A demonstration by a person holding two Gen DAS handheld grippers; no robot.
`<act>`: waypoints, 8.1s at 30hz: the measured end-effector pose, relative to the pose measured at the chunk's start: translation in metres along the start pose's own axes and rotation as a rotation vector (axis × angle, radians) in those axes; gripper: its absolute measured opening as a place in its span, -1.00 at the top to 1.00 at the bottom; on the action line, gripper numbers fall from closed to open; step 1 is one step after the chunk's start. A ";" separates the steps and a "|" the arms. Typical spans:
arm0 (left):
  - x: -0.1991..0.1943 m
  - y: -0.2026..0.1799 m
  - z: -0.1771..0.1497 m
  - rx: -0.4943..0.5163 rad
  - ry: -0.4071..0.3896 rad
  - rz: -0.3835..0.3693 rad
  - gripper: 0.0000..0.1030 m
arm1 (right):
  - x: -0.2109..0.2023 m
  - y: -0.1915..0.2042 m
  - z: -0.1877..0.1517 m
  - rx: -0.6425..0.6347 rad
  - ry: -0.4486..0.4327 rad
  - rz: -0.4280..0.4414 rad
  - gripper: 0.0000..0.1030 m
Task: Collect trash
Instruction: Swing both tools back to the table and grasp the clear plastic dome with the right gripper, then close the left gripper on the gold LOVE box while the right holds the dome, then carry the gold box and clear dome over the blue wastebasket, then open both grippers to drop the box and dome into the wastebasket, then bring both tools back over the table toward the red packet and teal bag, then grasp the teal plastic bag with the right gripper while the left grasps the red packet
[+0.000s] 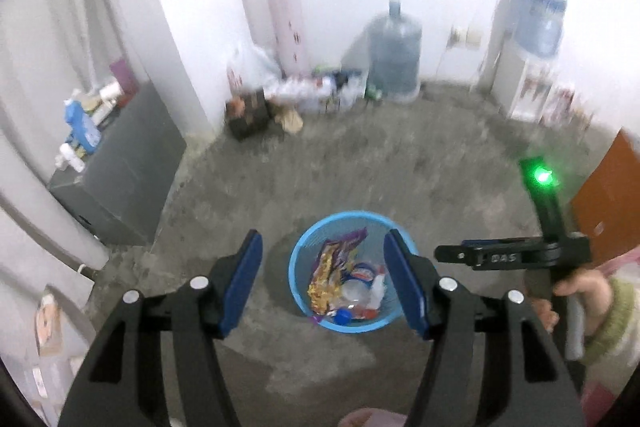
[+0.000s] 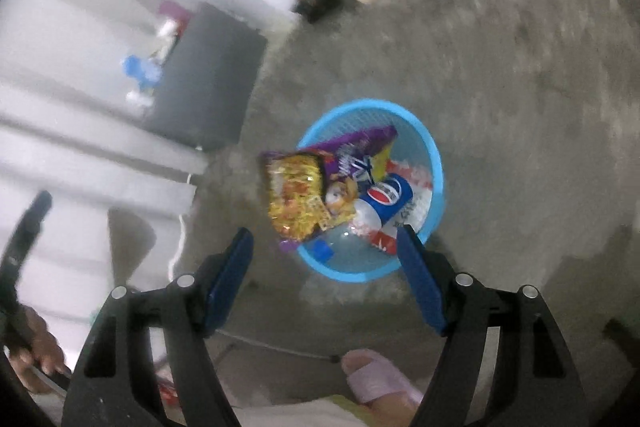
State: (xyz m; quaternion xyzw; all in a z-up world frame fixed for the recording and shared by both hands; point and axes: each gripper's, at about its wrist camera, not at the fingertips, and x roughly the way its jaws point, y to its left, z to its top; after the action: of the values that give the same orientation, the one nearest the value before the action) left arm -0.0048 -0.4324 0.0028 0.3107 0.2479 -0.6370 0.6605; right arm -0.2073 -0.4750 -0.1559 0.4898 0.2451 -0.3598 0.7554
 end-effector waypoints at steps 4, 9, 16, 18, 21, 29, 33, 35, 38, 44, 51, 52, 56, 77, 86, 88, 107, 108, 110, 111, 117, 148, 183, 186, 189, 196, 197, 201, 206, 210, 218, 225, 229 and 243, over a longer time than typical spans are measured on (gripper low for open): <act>-0.091 0.003 -0.040 -0.057 -0.116 0.003 -0.24 | -0.033 0.043 -0.027 -0.203 -0.035 -0.004 -0.37; -0.191 0.021 -0.136 -0.169 -0.191 0.097 -0.26 | -0.057 0.104 -0.063 -0.431 -0.045 0.038 -0.37; -0.292 0.074 -0.294 -0.464 -0.136 0.352 -0.26 | -0.055 0.195 -0.120 -0.721 -0.020 0.174 -0.38; -0.316 0.087 -0.330 -0.531 -0.132 0.404 -0.26 | -0.050 0.225 -0.140 -0.825 -0.012 0.215 -0.40; -0.342 0.102 -0.365 -0.582 -0.156 0.446 -0.26 | -0.036 0.267 -0.165 -0.946 0.017 0.282 -0.40; -0.335 0.152 -0.376 -0.609 -0.280 0.306 -0.26 | 0.006 0.340 -0.215 -1.095 0.110 0.398 -0.40; -0.300 0.184 -0.363 -0.584 -0.256 0.219 -0.26 | 0.027 0.366 -0.234 -1.151 0.164 0.406 -0.40; -0.281 0.195 -0.356 -0.565 -0.226 0.191 -0.26 | 0.037 0.377 -0.242 -1.171 0.181 0.403 -0.40; -0.261 0.200 -0.350 -0.542 -0.189 0.141 -0.26 | 0.056 0.387 -0.249 -1.194 0.214 0.398 -0.39; -0.227 0.188 -0.342 -0.481 -0.134 0.102 -0.26 | 0.084 0.400 -0.259 -1.229 0.248 0.380 -0.30; -0.211 0.192 -0.342 -0.545 -0.117 0.071 -0.18 | 0.080 0.391 -0.252 -1.206 0.251 0.402 -0.27; -0.210 0.192 -0.341 -0.555 -0.118 0.066 -0.18 | 0.078 0.388 -0.251 -1.200 0.248 0.401 -0.27; -0.204 0.188 -0.332 -0.587 -0.110 0.036 -0.18 | 0.066 0.370 -0.242 -1.174 0.233 0.393 -0.27; -0.131 0.149 -0.290 -0.659 0.074 0.326 -0.29 | 0.024 0.285 -0.197 -1.001 0.127 0.306 -0.27; -0.157 0.115 -0.314 -0.538 0.145 0.249 -0.10 | 0.022 0.280 -0.194 -1.000 0.163 0.347 -0.27; -0.165 0.104 -0.322 -0.518 0.162 0.230 -0.10 | 0.020 0.280 -0.196 -1.011 0.183 0.359 -0.28; -0.182 0.085 -0.347 -0.548 0.159 0.216 -0.25 | 0.023 0.278 -0.211 -1.016 0.246 0.323 -0.42; -0.180 0.085 -0.346 -0.539 0.158 0.221 -0.25 | 0.024 0.278 -0.211 -1.012 0.248 0.323 -0.42; -0.178 0.085 -0.345 -0.524 0.160 0.230 -0.25 | 0.024 0.278 -0.211 -1.011 0.248 0.323 -0.42; -0.177 0.084 -0.343 -0.511 0.163 0.239 -0.25 | 0.024 0.279 -0.212 -1.014 0.249 0.323 -0.42; -0.173 0.080 -0.341 -0.468 0.167 0.279 -0.25 | 0.027 0.282 -0.218 -1.053 0.238 0.300 -0.40; -0.180 0.082 -0.260 -0.360 -0.005 0.216 -0.03 | -0.047 0.235 -0.151 -0.809 -0.026 0.266 -0.37; 0.178 -0.006 -0.003 -0.182 0.293 -0.235 -0.41 | 0.094 0.009 0.014 -0.251 -0.025 -0.179 -0.55; 0.159 -0.006 0.001 -0.161 0.255 -0.223 -0.41 | 0.081 0.010 0.008 -0.250 -0.047 -0.163 -0.55; 0.138 -0.004 0.004 -0.149 0.216 -0.216 -0.41 | 0.061 0.012 0.003 -0.257 -0.076 -0.149 -0.55; 0.067 0.005 -0.001 -0.148 0.105 -0.206 -0.41 | 0.017 0.026 -0.010 -0.301 -0.145 -0.104 -0.55; 0.051 0.008 -0.005 -0.151 0.081 -0.210 -0.41 | 0.011 0.030 -0.012 -0.315 -0.152 -0.093 -0.55; -0.011 0.020 -0.032 -0.136 0.002 -0.184 -0.41 | -0.014 0.056 -0.023 -0.412 -0.169 -0.047 -0.55; -0.095 0.064 -0.090 -0.204 -0.086 -0.102 -0.41 | -0.032 0.099 -0.031 -0.562 -0.179 0.009 -0.55; -0.157 0.111 -0.153 -0.323 -0.140 -0.007 -0.41 | -0.036 0.147 -0.043 -0.703 -0.187 0.099 -0.54; -0.230 0.198 -0.298 -0.627 -0.160 0.152 -0.41 | 0.003 0.262 -0.081 -0.997 -0.082 0.299 -0.42; -0.218 0.244 -0.346 -0.700 -0.103 0.153 -0.41 | 0.052 0.350 -0.128 -1.226 0.069 0.429 -0.41; -0.196 0.263 -0.348 -0.688 -0.039 0.166 -0.31 | 0.088 0.390 -0.152 -1.326 0.152 0.442 -0.36; -0.160 0.279 -0.353 -0.664 0.019 0.122 0.28 | 0.160 0.446 -0.178 -1.434 0.316 0.425 -0.14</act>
State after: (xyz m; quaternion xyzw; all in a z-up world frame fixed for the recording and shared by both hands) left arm 0.2861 -0.0678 -0.0963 0.0988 0.4291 -0.4776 0.7602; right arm 0.2385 -0.2433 -0.0912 -0.0382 0.4243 0.1150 0.8974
